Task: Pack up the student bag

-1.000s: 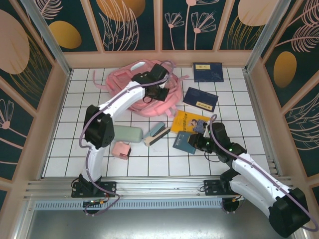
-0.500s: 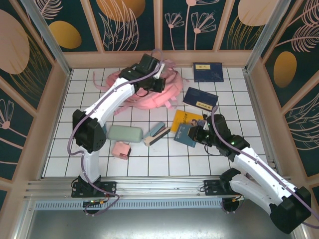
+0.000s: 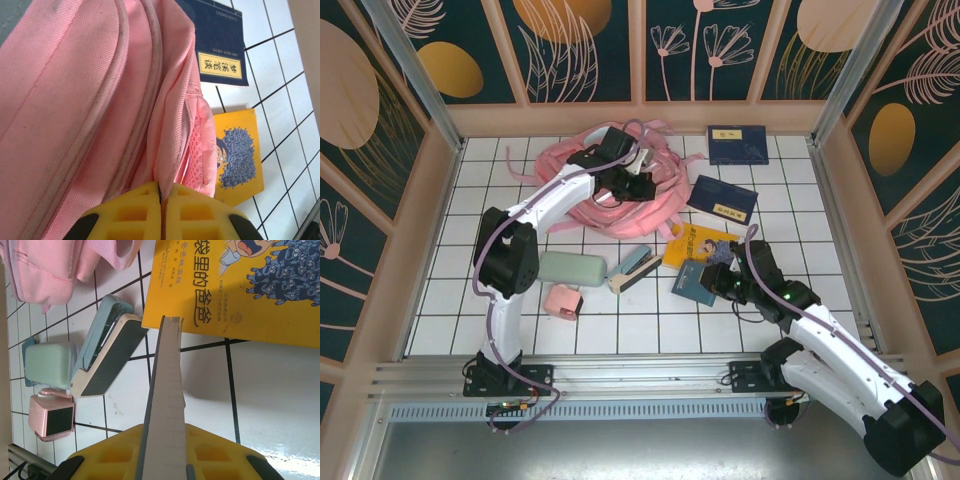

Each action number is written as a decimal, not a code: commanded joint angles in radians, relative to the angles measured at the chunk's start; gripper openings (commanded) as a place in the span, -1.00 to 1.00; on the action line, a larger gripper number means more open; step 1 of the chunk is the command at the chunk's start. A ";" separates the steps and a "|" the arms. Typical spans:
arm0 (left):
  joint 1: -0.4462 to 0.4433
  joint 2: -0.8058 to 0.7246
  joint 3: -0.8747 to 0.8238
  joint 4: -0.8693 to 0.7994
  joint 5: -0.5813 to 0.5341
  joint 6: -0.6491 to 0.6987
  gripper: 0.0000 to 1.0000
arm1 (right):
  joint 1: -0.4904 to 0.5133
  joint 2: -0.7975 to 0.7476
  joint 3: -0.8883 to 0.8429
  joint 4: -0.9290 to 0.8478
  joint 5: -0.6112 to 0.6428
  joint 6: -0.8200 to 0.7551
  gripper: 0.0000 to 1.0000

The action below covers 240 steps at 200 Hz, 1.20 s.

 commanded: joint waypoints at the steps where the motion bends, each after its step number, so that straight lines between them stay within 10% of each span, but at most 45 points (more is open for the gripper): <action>1: 0.006 0.006 -0.016 0.101 0.055 -0.033 -0.84 | 0.007 -0.013 -0.009 0.027 -0.004 0.011 -1.00; 66: 0.006 0.030 -0.075 0.152 0.085 -0.057 -0.70 | 0.008 -0.011 -0.037 0.045 -0.020 0.018 -1.00; 90: 0.006 0.029 -0.077 0.151 0.070 -0.051 -1.00 | 0.007 -0.011 -0.037 0.041 -0.014 0.018 -1.00; 176: 0.020 -0.195 0.168 -0.028 -0.372 0.056 -1.00 | 0.007 -0.071 0.171 0.058 0.021 0.038 -1.00; 240: 0.061 -0.228 0.331 -0.062 -0.521 0.080 -1.00 | -0.003 0.319 0.396 0.333 0.038 0.131 -1.00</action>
